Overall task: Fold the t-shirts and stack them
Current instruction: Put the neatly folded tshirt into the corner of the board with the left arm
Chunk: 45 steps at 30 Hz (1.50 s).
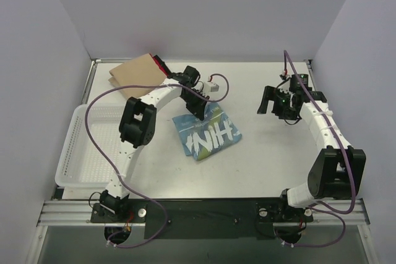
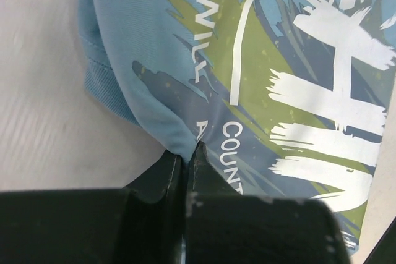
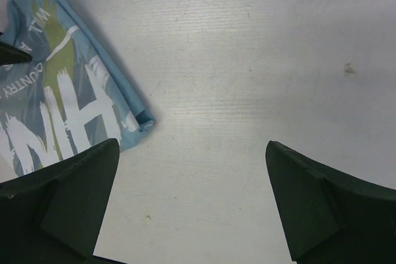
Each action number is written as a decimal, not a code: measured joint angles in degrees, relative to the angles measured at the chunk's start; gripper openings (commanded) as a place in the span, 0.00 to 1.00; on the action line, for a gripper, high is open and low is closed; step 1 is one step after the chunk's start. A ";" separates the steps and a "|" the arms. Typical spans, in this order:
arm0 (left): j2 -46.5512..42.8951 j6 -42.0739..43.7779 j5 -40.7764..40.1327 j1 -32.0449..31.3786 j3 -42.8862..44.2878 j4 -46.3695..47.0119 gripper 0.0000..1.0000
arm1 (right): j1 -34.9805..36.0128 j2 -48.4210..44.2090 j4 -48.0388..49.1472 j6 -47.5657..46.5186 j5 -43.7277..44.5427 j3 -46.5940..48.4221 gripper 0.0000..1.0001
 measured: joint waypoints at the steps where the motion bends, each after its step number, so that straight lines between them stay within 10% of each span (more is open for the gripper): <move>1: -1.57 0.22 -1.33 0.13 -2.16 0.59 0.00 | -0.46 -0.35 0.13 -0.13 0.13 -0.24 1.00; 20: -18.86 18.34 -39.76 4.00 -6.43 4.15 0.00 | -2.56 -2.08 0.28 -2.16 2.21 -2.64 1.00; 45: -19.15 26.75 -49.83 8.55 13.11 -5.84 0.00 | -2.58 -2.67 0.28 -3.43 4.81 -3.63 1.00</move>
